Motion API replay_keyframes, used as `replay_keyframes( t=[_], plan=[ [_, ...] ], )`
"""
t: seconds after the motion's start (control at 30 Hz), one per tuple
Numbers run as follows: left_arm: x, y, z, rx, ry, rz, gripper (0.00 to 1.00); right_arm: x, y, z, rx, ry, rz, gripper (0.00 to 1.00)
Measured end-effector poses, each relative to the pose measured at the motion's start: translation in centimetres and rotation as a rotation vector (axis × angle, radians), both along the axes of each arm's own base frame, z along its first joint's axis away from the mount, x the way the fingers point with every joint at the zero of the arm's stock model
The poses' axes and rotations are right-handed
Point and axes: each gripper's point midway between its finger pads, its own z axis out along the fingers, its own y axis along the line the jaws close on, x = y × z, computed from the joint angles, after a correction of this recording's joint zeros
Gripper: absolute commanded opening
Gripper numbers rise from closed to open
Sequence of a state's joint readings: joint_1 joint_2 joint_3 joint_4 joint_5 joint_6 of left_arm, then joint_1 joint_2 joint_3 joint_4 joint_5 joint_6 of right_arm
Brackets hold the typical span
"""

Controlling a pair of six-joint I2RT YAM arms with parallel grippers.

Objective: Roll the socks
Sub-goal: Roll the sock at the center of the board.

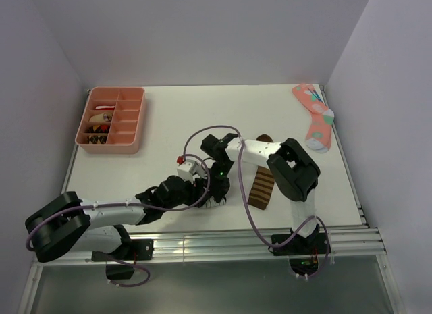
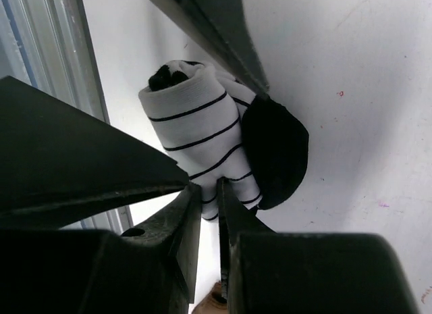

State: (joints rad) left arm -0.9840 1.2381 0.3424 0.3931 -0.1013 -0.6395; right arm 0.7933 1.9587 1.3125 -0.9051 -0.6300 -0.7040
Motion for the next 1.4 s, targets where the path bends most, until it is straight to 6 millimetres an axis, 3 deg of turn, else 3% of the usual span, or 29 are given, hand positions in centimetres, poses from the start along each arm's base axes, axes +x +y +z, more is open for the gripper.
replay_keyframes(
  t=[0.73,1.4],
  plan=[
    [-0.5,-1.4,-1.2,-0.064,0.047,-0.186,0.54,-0.6,-1.3,-0.2,-0.081,0.099,-0.089,0.1],
    [-1.0,-2.2,-2.2,-0.077,0.116,-0.188,0.55,-1.2,-2.3,-0.3,-0.155,0.138,-0.136,0.1]
  ],
)
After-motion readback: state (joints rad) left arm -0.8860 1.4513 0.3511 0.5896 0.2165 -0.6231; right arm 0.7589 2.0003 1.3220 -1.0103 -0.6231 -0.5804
